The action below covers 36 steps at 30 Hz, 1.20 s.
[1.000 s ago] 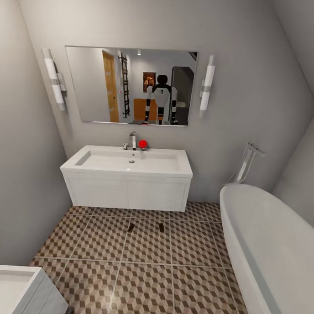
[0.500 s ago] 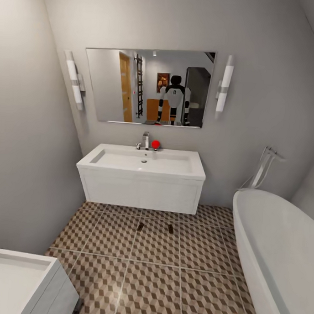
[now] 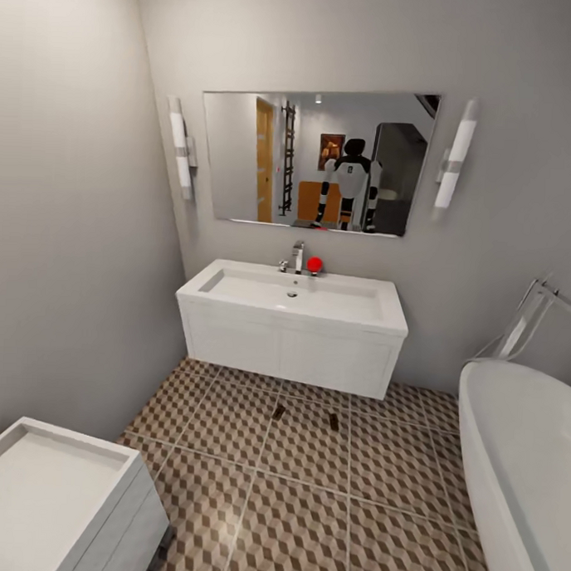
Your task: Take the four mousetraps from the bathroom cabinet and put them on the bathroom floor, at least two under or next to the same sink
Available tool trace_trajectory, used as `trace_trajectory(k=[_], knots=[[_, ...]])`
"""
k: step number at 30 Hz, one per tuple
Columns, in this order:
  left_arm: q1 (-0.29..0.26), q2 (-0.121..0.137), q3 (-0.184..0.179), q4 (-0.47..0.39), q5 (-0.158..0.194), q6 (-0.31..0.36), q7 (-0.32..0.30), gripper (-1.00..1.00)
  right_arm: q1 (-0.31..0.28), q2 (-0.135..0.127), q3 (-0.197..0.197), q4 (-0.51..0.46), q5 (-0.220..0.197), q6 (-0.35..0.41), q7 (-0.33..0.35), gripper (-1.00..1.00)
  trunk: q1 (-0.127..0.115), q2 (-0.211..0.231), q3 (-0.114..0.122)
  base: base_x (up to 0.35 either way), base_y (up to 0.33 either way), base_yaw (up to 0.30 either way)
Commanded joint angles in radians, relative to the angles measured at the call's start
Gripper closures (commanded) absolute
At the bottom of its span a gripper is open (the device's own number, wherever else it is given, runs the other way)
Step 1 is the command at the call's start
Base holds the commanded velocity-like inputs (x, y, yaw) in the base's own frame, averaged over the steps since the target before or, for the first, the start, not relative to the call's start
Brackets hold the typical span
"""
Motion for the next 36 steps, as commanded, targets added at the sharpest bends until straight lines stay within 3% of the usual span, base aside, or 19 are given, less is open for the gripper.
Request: trace_trajectory(k=[1, 36], knots=[[-0.002, -0.001, -0.009, 0.004, 0.008, -0.006, 0.001, -1.00, -0.001, 0.000, 0.009, 0.000, -0.010, -0.003, -0.001, -1.00, 0.001, -0.002, -0.002, 0.000, 0.000, 0.258], [-0.002, -0.007, -0.009, 0.004, 0.008, -0.005, 0.001, -1.00, -0.001, 0.001, 0.010, 0.002, -0.009, -0.002, -0.001, -1.00, 0.001, -0.002, -0.002, 0.000, 0.000, 0.258]])
